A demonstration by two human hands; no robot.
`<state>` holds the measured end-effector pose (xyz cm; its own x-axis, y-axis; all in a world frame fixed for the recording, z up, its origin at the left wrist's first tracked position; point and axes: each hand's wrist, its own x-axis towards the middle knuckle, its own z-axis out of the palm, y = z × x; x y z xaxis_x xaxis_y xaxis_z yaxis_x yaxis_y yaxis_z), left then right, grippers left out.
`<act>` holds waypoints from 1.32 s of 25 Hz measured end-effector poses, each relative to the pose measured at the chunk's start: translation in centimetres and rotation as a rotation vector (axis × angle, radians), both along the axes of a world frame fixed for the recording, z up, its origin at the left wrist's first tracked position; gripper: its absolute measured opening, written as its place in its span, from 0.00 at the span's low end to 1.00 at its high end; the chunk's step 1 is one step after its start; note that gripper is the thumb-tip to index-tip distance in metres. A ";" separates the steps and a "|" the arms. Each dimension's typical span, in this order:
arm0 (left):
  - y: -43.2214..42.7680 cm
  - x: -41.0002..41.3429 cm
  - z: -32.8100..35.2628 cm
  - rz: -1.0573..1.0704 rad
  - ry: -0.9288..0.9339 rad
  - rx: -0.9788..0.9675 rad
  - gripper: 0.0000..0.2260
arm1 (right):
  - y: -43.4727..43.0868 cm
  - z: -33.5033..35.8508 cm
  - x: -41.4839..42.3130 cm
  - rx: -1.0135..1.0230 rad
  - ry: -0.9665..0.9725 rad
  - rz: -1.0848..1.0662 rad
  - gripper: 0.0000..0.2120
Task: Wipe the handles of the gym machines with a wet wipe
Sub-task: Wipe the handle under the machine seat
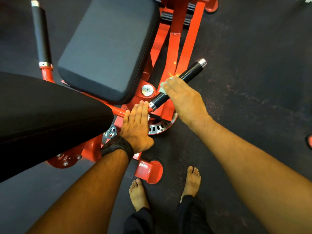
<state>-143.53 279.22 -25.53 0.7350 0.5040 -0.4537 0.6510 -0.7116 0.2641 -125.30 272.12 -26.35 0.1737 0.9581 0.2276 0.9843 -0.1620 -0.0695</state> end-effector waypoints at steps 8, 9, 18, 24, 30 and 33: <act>-0.1 0.1 -0.2 0.016 0.000 0.030 0.55 | 1.9 1.8 1.5 -0.135 -0.091 -0.001 0.05; -0.2 0.1 -0.2 0.017 0.004 0.032 0.55 | 2.1 1.7 0.8 -0.189 -0.136 0.083 0.05; -0.3 0.0 -0.5 0.038 -0.016 0.049 0.54 | 2.7 2.3 1.0 -0.349 -0.150 0.178 0.06; -0.5 0.2 -0.2 0.035 0.005 0.058 0.55 | 2.1 3.3 3.8 -0.302 -0.096 -0.082 0.07; -0.4 0.4 -0.1 0.031 0.034 0.047 0.55 | 2.7 4.0 6.1 -0.357 -0.134 -0.094 0.07; -0.5 0.3 -0.2 0.022 0.020 0.057 0.55 | 2.0 4.1 6.9 -0.312 -0.106 -0.121 0.06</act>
